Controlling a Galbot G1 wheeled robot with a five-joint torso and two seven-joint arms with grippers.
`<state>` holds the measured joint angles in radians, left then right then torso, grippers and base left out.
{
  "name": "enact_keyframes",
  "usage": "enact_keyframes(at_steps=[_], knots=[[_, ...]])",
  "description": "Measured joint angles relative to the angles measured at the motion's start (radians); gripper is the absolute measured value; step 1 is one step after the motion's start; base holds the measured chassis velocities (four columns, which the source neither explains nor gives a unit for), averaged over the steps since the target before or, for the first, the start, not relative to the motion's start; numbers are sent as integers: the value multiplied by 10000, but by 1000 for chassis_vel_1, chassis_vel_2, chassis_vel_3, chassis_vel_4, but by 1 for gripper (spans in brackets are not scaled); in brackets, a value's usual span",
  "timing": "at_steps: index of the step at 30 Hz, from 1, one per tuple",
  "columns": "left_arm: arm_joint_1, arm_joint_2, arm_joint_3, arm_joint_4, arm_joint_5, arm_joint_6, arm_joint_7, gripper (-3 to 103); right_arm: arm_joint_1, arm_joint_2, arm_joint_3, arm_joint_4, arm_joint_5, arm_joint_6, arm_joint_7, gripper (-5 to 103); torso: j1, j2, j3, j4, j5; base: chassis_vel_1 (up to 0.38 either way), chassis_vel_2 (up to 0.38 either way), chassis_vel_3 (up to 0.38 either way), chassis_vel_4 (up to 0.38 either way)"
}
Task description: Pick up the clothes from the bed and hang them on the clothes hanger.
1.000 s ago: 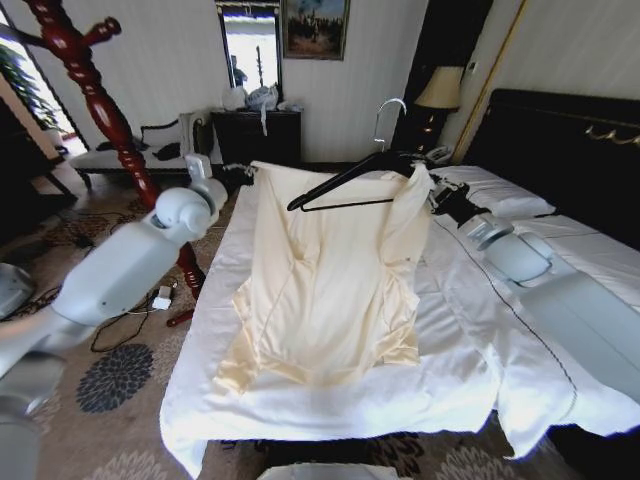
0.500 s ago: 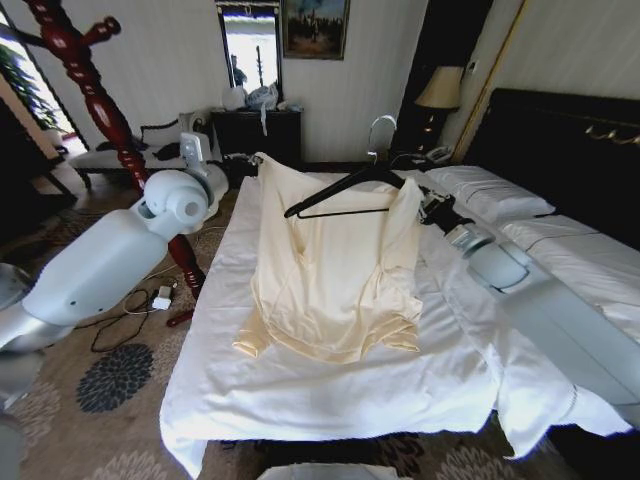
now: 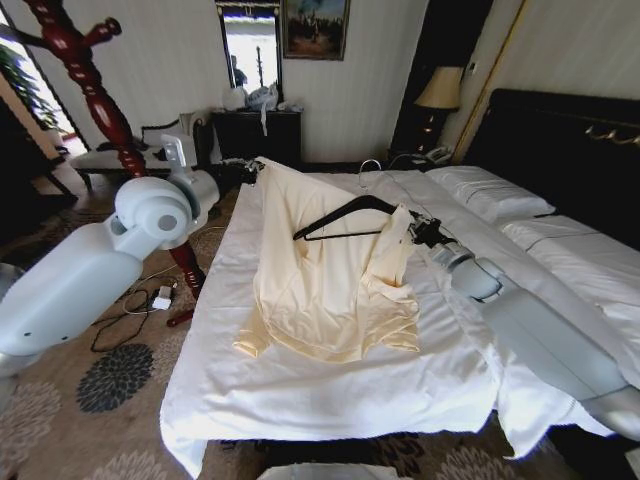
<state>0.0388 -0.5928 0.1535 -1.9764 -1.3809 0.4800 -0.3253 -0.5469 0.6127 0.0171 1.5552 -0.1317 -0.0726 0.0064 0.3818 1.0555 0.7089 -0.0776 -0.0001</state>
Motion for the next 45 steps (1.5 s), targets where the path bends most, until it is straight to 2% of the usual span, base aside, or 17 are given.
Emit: enact_keyframes(at_steps=[4, 6, 7, 10, 14, 17, 18, 20, 21, 25, 27, 28, 30, 32, 36, 42, 45], knots=[[-221, -276, 237, -242, -39, 165, -267, 1, 34, 42, -103, -4, -166, -384, 17, 16, -2, 0, -1, 5, -3, 0, 0, 0, 0], [-730, -683, 784, -218, -36, 362, -478, 1, 78, 75, -179, -15, -292, -691, 13, 16, -2, 0, -1, 3, -1, 0, 0, 0, 0], [-1513, -1201, 1573, -14, -30, 751, -798, 1, 124, 94, -233, -32, -540, -1013, -35, 16, 0, 0, 0, -10, 4, 0, 0, 0, 0], [-2151, -1602, 2213, 213, -48, 1026, -1039, 1, 172, 101, -276, -24, -566, -1455, -49, 16, 4, 0, 2, -16, 11, 0, 0, 0, 0], [-2893, -2050, 3026, 452, 29, 1451, -1580, 1, 189, -24, -213, 224, 94, -2528, 82, 16, 3, 0, 1, 0, 5, 0, 0, 0, 0], [-2941, -2151, 3166, 379, 166, 1572, -1801, 1, 165, -118, -179, 273, 372, -2763, 104, 16, 2, 0, 0, 3, -5, 0, 0, 0, 0], [-2953, -2233, 3293, 312, 529, 1659, -1905, 1, 139, -153, -165, 254, 605, -2887, 110, 16, 1, 0, 0, 3, -3, 0, 0, 0, 0], [-2965, -2264, 3371, 302, 791, 1669, -1907, 1, 129, -157, -165, 235, 716, -2943, 111, 16, 1, 0, 0, 2, 1, 0, 0, 0, 0], [-3004, -2356, 3559, 299, 1262, 1673, -1888, 1, 116, -160, -165, 221, 889, -3045, 111, 16, 1, 0, 0, -1, 1, 0, 0, 0, 0], [-3280, -3462, 4153, 582, 1899, 1656, -1880, 1, 70, -189, -170, 406, 1417, -3554, 109, 16, 3, 0, 1, -6, 1, 0, 0, 0, 0], [-3320, -3579, 4213, 641, 1972, 1655, -1881, 1, 71, -189, -173, 425, 1445, -3594, 108, 16, 3, 0, 1, -6, 2, 0, 0, 0, 0], [-3489, -4009, 4477, 918, 2406, 1650, -1807, 1, 102, -192, -196, 489, 1549, -3745, 86, 16, 1, 0, 0, -7, 7, 0, 0, 0, 0], [-3695, -4433, 4818, 1269, 2844, 1633, -1700, 1, 134, -234, -208, 580, 1676, -3912, 47, 16, 1, 0, 0, -7, 7, 0, 0, 0, 0], [-3740, -4560, 4897, 1368, 2899, 1630, -1695, 1, 135, -252, -208, 611, 1714, -3960, 33, 16, 1, 0, 0, -6, 6, 0, 0, 0, 0], [-3776, -5425, 5355, 2001, 2989, 1616, -1760, 1, 61, -350, -143, 837, 2037, -4161, 28, 16, 2, -1, 0, -2, 4, 0, 0, 0, 0], [-3518, -5926, 5705, 2295, 3099, 1615, -1840, 1, 23, -405, -20, 1040, 2350, -4240, 142, 16, 1, -1, 1, -4, 4, 0, 0, 0, 0], [-3273, -6244, 5804, 2283, 2810, 1329, -1888, 1, -3, -415, 26, 1309, 2521, -4252, 237, 16, 1, -1, 1, 0, 3, 0, 0, 0, 0]])
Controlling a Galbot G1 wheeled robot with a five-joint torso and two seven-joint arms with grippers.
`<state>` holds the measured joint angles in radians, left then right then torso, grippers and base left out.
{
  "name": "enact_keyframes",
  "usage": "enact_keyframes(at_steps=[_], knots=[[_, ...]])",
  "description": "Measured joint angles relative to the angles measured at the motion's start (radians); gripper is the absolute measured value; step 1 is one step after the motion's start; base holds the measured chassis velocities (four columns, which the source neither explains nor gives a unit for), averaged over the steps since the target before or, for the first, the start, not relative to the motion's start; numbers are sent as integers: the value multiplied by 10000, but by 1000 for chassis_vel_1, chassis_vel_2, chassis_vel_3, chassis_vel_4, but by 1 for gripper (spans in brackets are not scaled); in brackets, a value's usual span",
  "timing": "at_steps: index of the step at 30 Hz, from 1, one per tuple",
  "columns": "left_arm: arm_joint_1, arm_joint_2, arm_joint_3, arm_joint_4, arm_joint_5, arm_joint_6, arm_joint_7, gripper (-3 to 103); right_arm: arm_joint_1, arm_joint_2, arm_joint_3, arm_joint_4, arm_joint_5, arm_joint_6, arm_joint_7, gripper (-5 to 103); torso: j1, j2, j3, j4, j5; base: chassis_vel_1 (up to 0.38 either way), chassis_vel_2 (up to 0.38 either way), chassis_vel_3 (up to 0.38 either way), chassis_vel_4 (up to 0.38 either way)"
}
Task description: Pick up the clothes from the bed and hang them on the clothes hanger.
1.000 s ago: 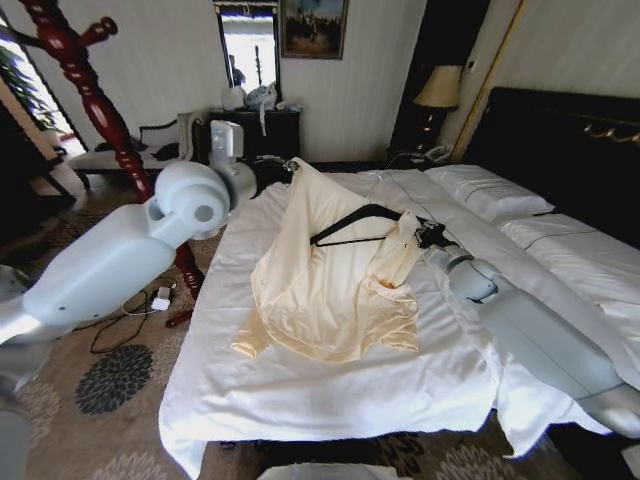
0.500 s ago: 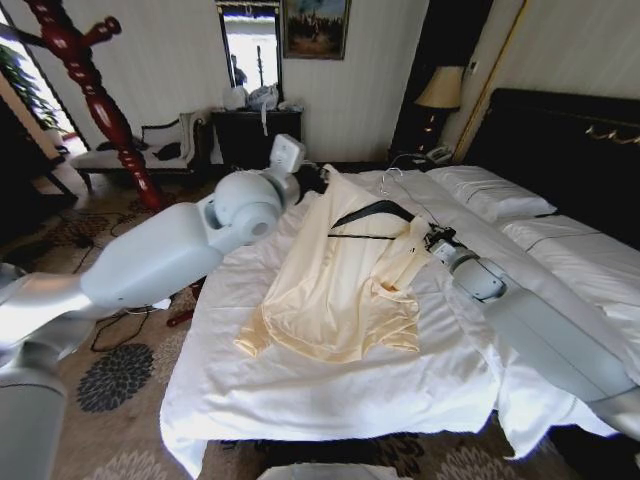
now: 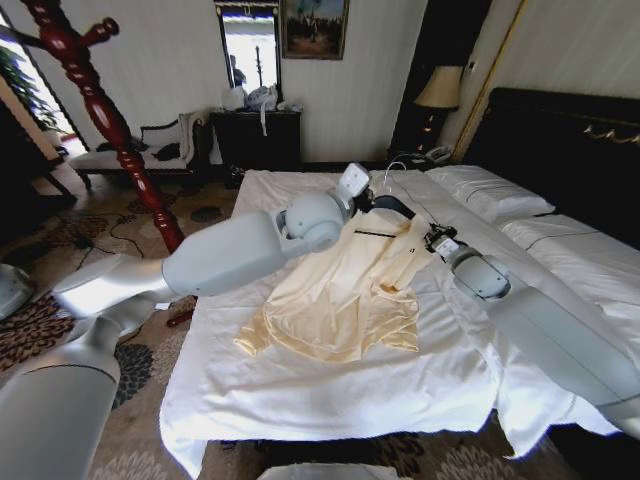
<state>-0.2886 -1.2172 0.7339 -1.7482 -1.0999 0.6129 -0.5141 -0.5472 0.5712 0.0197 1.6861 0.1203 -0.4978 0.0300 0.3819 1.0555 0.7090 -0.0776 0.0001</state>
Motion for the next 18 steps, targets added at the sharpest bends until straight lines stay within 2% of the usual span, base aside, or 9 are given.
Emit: enact_keyframes(at_steps=[1, 4, 5, 9, 13, 15, 18], knots=[[0, 0, 0, 0, 0, 0, 0, 1, 0, 0, 0, 0, 0, 0, 0, 16, 0, 0, 0, 0, 0, 0, 0, 0, 0], [226, -264, 62, -52, -127, -740, 210, 1, -20, 61, 1, 204, 54, -12, 38, 16, -1, 0, -1, -4, 0, 0, 0, 0, 0], [226, -264, 62, -52, -127, -740, 210, 1, -20, 61, 1, 204, 54, -12, 38, 16, -1, 0, -1, -4, 0, 0, 0, 0, 0], [323, -413, 92, -138, -73, -1692, 643, 1, -80, 95, 0, 314, 58, 23, 48, 16, 0, 0, -1, -2, -1, 0, 0, 0, 0], [258, -464, 97, -152, -105, -1797, 865, 1, -145, 112, 0, 461, 47, 69, 58, 16, -1, 0, -1, -5, 0, 0, 0, 0, 0], [265, -263, 117, -401, -195, -1853, 1067, 0, -157, 124, 24, 498, 47, 132, 81, 16, 0, 0, -1, -6, 1, 0, 0, 0, 0], [369, 41, 133, -758, -293, -1933, 1311, 11, -167, 90, 52, 501, 49, 239, 83, 16, 0, 0, -1, -1, -1, 0, 0, 0, 0]])
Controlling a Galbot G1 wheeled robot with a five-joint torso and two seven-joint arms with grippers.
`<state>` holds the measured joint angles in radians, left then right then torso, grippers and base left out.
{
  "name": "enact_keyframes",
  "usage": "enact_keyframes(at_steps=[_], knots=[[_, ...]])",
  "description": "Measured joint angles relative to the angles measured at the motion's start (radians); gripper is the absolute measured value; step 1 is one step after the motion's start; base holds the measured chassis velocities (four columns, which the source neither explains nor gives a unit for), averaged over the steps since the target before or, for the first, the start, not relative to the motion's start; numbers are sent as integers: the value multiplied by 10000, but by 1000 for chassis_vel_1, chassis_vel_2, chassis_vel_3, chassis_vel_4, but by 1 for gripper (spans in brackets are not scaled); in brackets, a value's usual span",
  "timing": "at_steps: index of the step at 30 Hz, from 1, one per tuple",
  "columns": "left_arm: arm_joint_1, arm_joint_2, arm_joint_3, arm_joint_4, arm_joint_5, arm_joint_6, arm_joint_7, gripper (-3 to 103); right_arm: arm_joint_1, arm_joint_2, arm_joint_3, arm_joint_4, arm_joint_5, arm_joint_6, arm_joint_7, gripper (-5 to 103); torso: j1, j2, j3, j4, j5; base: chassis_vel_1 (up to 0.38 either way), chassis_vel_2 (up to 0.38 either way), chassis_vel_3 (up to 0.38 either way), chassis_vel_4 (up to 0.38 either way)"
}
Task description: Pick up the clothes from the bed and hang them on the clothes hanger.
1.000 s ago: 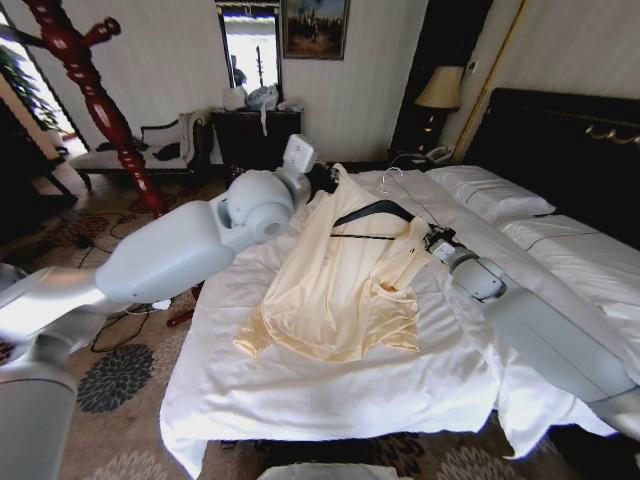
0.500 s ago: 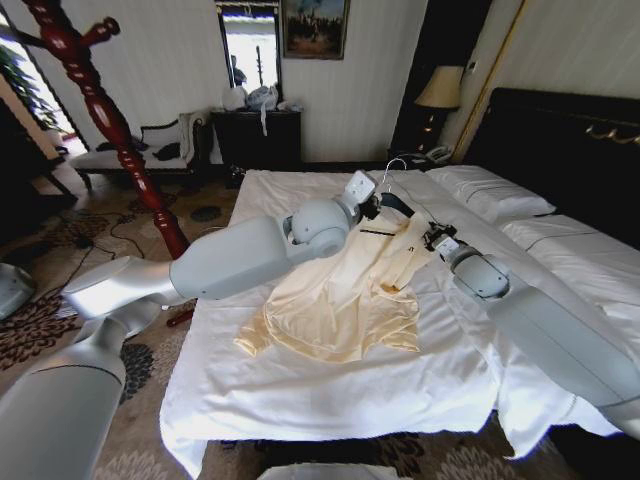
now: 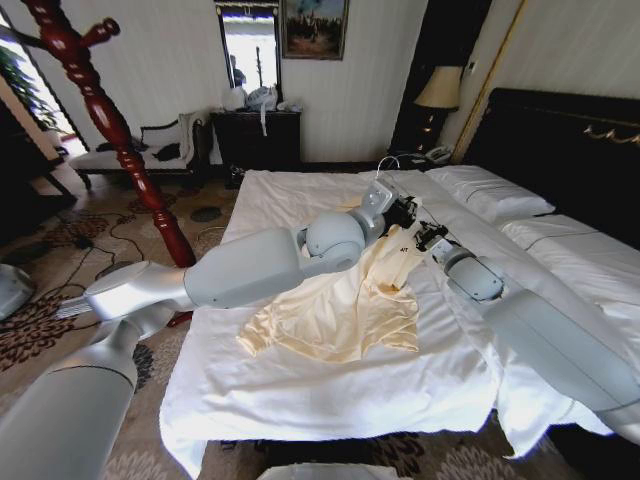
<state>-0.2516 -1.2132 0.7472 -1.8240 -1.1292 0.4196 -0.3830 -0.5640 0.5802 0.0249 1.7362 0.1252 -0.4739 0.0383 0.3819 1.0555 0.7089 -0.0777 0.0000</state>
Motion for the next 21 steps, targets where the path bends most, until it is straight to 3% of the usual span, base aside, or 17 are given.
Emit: enact_keyframes(at_steps=[3, 5, 8, 10, 13, 14, 15, 16, 21], knots=[[150, 422, 117, -475, 91, -437, 363, 28, -6, -13, 32, 0, 0, 224, 0, 16, -1, 0, 0, 1, -3, 0, 0, 0, 0], [179, 505, 154, -575, 132, -526, 415, 28, -5, 15, 34, 5, 0, 263, 0, 16, -2, 0, 0, -1, -3, 0, 0, 0, 0], [168, 880, 364, -962, 108, -605, 890, 45, 12, 83, 35, 162, 19, 285, 12, 16, 0, 0, 0, -3, -1, 0, 0, 0, 0], [169, 1123, 454, -1212, -71, -633, 1304, 50, 22, 84, 35, 272, 51, 292, 13, 16, 0, 0, 0, -1, -2, 0, 0, 0, 0], [208, 1204, 454, -1313, -246, -651, 1449, 56, 23, 82, 35, 292, 59, 295, 13, 16, 0, 0, 0, 1, -2, 0, 0, 0, 0], [319, 1305, 414, -1505, -694, -651, 1597, 61, 23, 79, 38, 310, 69, 316, 13, 16, -1, 0, 0, 1, -3, 0, 0, 0, 0], [430, 1552, 295, -1833, -1170, -597, 1777, 78, 0, 72, 55, 308, 70, 384, 17, 16, -1, 0, 0, -5, -1, 0, 0, 0, 0], [430, 1552, 295, -1833, -1170, -597, 1777, 78, 0, 72, 55, 308, 70, 384, 17, 16, -1, 0, 0, -5, -1, 0, 0, 0, 0], [482, 2288, 414, -2387, -1197, -457, 2371, 98, -1, 104, 35, 312, 90, 467, 17, 16, -2, 0, 0, 1, -2, 0, 0, 0, 0]])
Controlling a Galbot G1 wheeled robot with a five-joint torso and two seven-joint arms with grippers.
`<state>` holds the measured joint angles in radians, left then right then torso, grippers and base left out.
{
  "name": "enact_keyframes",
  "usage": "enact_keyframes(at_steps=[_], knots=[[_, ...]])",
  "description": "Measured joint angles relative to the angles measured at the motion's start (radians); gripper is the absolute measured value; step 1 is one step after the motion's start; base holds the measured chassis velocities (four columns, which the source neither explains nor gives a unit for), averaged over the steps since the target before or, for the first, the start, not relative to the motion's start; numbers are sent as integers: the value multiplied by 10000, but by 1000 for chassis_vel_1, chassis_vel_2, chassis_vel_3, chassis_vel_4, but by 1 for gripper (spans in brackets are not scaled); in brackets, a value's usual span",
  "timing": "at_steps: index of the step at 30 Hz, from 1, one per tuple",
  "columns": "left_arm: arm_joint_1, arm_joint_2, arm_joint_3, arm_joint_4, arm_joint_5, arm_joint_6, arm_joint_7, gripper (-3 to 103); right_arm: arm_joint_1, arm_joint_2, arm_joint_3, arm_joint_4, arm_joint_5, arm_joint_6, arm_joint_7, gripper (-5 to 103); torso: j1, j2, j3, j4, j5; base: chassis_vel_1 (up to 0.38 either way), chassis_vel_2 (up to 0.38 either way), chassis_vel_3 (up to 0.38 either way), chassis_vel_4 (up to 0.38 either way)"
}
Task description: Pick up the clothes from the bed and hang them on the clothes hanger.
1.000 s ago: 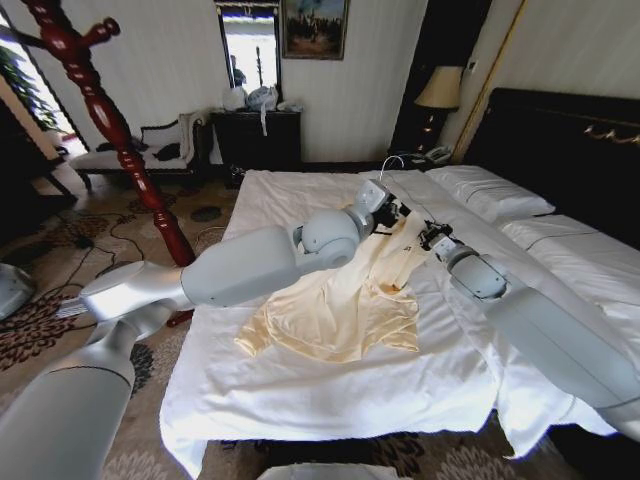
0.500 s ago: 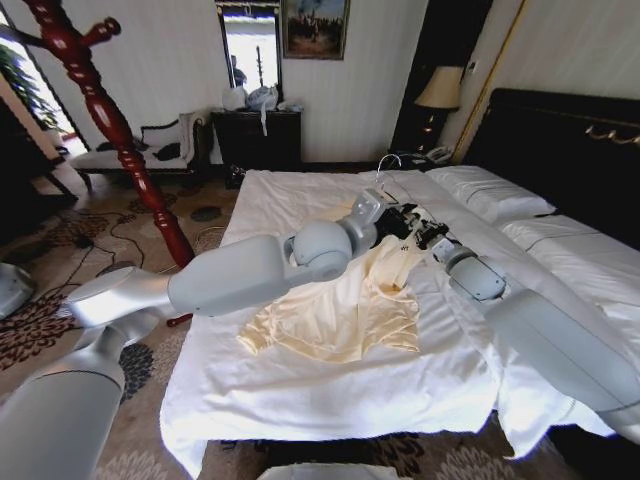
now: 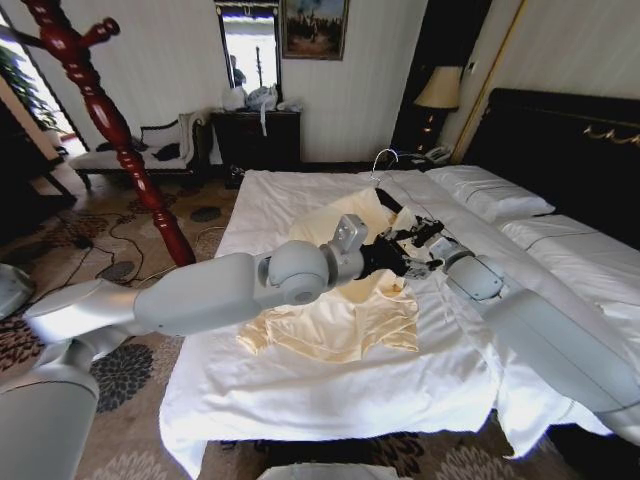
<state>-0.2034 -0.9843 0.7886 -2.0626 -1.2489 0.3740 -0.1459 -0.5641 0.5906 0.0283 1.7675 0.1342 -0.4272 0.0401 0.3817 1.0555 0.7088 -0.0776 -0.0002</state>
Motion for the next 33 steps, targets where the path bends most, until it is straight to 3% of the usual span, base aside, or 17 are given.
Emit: enact_keyframes(at_steps=[10, 15, 16, 19, 21, 23, 26, 29, 32, 33], knots=[[824, 1410, -629, -1200, -60, -21, -169, 100, -51, 20, -19, -2, -5, 160, 47, 16, 0, 0, 0, -2, -1, 0, 0, 0, 0], [1517, 2195, -1476, -1713, -47, -102, -448, 100, -104, 7, -5, -29, -43, 330, 100, 16, 0, 0, 0, -3, -1, 0, 0, 0, 0], [2051, 2584, -2183, -1915, -185, -140, -506, 100, -127, 0, 0, -3, -53, 402, 147, 16, 1, 0, 0, -5, 1, 0, 0, 0, 0], [2546, 2933, -2849, -2063, -406, -159, -557, 100, -140, -30, 2, 48, -60, 487, 155, 16, 3, 0, 0, -3, 0, 0, 0, 0, 0], [3450, 3485, -4243, -2213, -1203, -185, -779, 100, -144, -69, 2, 121, -82, 590, 155, 16, 0, 0, 0, 0, -4, 0, 0, 0, 0], [3677, 3628, -4685, -2193, -1603, -185, -868, 100, -134, -71, -8, 130, -91, 612, 156, 16, 0, 1, 0, 1, -4, 0, 0, 0, 0], [4102, 4153, -6130, -1552, -3086, -64, -1010, 100, -32, -17, -129, 170, -167, 750, 155, 16, 1, 1, 0, -5, -2, 0, 0, 0, 0], [4145, 4392, -6470, -1259, -3291, 71, -821, 100, 11, 40, -193, 191, -233, 845, 151, 16, 2, 0, 1, -5, -2, 0, 0, 0, 0], [4067, 4914, -6686, -608, -3187, 492, 433, 100, -45, 123, -231, 319, -803, 1373, 171, 16, 2, 1, 1, -2, -2, 0, 0, 0, 0], [4067, 4914, -6686, -608, -3187, 492, 433, 100, -45, 123, -231, 319, -803, 1373, 171, 16, 2, 1, 1, -2, -2, 0, 0, 0, 0]])
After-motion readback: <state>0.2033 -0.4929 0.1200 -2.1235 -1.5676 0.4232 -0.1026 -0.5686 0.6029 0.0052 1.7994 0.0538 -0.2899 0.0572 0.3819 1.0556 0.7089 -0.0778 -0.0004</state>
